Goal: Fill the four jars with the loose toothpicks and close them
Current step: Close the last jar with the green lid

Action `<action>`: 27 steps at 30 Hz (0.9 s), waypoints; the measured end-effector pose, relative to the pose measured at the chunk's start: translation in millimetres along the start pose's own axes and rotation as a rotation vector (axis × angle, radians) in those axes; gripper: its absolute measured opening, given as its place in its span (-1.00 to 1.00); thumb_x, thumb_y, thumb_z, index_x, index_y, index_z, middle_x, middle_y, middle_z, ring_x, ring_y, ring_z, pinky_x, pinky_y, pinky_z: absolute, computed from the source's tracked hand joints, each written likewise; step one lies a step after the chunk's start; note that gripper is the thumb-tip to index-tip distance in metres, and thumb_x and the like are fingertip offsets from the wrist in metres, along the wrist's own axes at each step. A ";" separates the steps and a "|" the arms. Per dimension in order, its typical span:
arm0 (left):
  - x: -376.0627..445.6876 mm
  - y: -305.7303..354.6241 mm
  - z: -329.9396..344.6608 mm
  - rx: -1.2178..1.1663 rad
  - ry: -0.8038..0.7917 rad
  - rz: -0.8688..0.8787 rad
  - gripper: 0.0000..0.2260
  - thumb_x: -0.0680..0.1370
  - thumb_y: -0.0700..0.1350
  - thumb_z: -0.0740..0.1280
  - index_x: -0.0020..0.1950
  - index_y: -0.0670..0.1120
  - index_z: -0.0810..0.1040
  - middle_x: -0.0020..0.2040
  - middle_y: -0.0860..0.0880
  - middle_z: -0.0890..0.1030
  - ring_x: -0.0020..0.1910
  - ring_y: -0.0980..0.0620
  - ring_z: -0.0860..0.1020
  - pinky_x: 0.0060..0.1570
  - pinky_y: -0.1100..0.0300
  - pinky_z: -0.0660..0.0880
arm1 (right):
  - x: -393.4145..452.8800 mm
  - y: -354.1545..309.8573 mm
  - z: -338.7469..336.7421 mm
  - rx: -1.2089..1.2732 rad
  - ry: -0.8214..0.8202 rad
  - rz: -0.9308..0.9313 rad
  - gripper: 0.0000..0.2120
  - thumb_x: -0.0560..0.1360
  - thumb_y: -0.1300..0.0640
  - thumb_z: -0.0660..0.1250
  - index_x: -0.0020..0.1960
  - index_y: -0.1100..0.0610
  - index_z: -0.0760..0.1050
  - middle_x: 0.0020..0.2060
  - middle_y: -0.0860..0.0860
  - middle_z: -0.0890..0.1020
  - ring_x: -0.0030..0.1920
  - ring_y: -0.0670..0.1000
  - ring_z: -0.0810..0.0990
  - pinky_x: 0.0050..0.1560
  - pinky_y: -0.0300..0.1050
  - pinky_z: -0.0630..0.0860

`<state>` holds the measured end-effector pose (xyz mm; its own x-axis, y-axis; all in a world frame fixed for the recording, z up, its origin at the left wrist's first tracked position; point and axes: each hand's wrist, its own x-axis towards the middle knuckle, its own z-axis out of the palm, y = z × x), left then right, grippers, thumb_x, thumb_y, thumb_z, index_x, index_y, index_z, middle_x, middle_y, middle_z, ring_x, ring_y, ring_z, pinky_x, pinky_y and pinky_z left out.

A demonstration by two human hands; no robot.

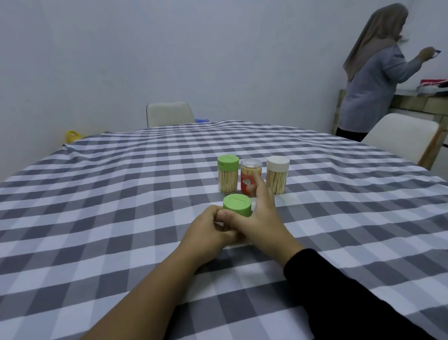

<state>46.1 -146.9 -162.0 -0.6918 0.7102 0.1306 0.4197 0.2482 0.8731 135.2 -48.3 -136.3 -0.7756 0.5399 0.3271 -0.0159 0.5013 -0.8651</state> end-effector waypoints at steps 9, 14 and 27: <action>3.8 -1.5 2.2 0.068 0.042 0.007 -0.66 0.39 -0.07 0.48 0.06 0.05 0.40 -0.06 0.08 0.57 -0.09 0.10 0.57 -0.07 0.11 0.59 | 2.6 -2.6 1.4 -0.040 0.034 -0.003 -0.01 0.30 0.06 0.55 0.51 -0.11 -0.04 0.25 -0.03 0.28 0.25 -0.10 0.32 0.31 -0.16 0.32; 0.3 1.1 2.6 -0.005 0.039 0.000 -0.63 0.38 -0.04 0.50 0.08 0.04 0.41 -0.02 0.09 0.58 -0.11 0.14 0.59 -0.07 0.16 0.57 | 0.4 -4.9 -9.3 0.039 -0.154 0.002 -0.12 0.50 0.25 0.30 0.52 -0.15 -0.23 0.38 -0.12 0.35 0.17 -0.20 0.43 0.10 -0.34 0.40; -4.9 7.2 3.3 0.091 0.069 -0.006 -0.64 0.42 0.02 0.47 0.09 0.02 0.39 -0.07 0.13 0.53 -0.15 0.18 0.53 -0.18 0.22 0.51 | 4.8 -3.4 -6.5 -0.020 -0.047 -0.007 -0.08 0.41 0.17 0.46 0.53 -0.09 -0.08 0.18 -0.06 0.44 0.13 -0.11 0.43 0.07 -0.33 0.40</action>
<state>54.4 -146.4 -157.9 -0.7323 0.6619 0.1601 0.4648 0.3139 0.8279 135.6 -43.0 -129.3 -0.8042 0.5043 0.3145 -0.0090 0.5187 -0.8549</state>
